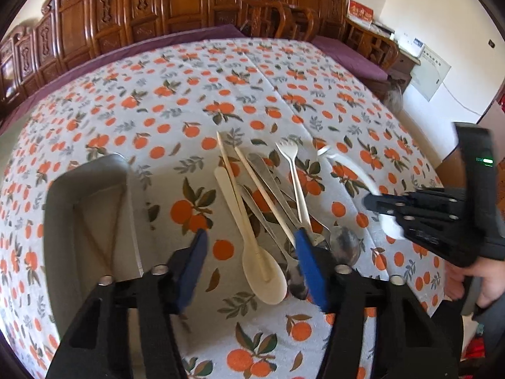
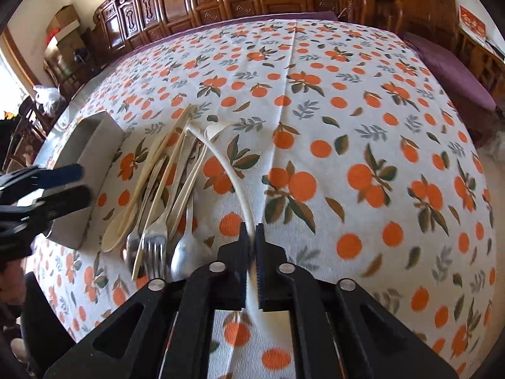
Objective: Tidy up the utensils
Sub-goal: 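Grasp another wooden chopstick with the left tool while the right tool grasps a white plastic spoon, then lower the chopstick into the grey tray and open the left tool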
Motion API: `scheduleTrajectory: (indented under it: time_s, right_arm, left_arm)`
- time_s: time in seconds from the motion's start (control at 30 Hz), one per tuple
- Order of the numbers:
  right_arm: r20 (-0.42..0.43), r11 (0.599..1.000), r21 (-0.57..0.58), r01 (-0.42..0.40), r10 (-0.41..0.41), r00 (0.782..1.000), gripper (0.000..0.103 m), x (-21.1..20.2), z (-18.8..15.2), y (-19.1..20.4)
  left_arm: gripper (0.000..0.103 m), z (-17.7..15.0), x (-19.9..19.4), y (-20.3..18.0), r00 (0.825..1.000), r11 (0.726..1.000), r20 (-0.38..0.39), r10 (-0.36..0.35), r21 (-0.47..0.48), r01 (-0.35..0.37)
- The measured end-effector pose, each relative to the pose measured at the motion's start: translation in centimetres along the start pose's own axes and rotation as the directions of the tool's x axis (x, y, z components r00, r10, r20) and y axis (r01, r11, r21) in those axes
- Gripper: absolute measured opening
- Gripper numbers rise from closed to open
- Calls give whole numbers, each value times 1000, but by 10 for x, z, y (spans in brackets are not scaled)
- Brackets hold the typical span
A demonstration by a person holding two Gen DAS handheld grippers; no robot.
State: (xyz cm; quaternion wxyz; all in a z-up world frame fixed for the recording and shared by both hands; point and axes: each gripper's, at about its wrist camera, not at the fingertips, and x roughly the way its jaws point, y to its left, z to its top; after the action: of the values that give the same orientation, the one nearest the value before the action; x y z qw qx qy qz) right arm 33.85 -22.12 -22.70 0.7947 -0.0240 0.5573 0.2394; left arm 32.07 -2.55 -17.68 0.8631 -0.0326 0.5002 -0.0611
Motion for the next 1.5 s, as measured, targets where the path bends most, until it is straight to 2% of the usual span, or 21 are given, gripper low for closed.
scheduleTrajectory:
  time_s: [0.07,0.13,0.23,0.63,0.77,0.97,1.07,1.27,1.5]
  right_arm:
    - [5,1000,10,-4,3,1000,4,-5,-4,-2]
    - [13,1000,5,12,-12,1000,4,-7,-6,-2]
    - [14,1000,20,1,-2,1000,4,-5,-5,-5]
    - [-11,999,38,11,-10,1000,5,10,14,-6]
    - [-14,999,52,7,-6,1000,5,16,19,-12]
    - [-16,998,60,17,-16,1000,8,22,23,-20]
    - [-11,997,70,16,-16,1000,6,22,23,-23]
    - [13,997,70,-25,24,1000,5,9,23,-16]
    - [47,997,69,-36,33,998,5,-15,19,2]
  left_arm:
    - [39,2,11,-1,1000,1000,-24,1,2,-1]
    - [36,4,22,-2,999,1000,-42,7,7,-7]
    - [25,8,37,-1,998,1000,-67,4,-5,-5]
    - [16,19,66,6,995,1000,-100,13,-12,-14]
    - [5,20,66,9,995,1000,-104,-8,-22,5]
    - [4,18,63,7,995,1000,-104,-10,-10,9]
    - [4,16,53,6,996,1000,-84,-11,-1,11]
    - [4,9,24,10,998,999,-46,-35,-14,35]
    - [4,-4,-18,19,999,998,14,-48,-36,48]
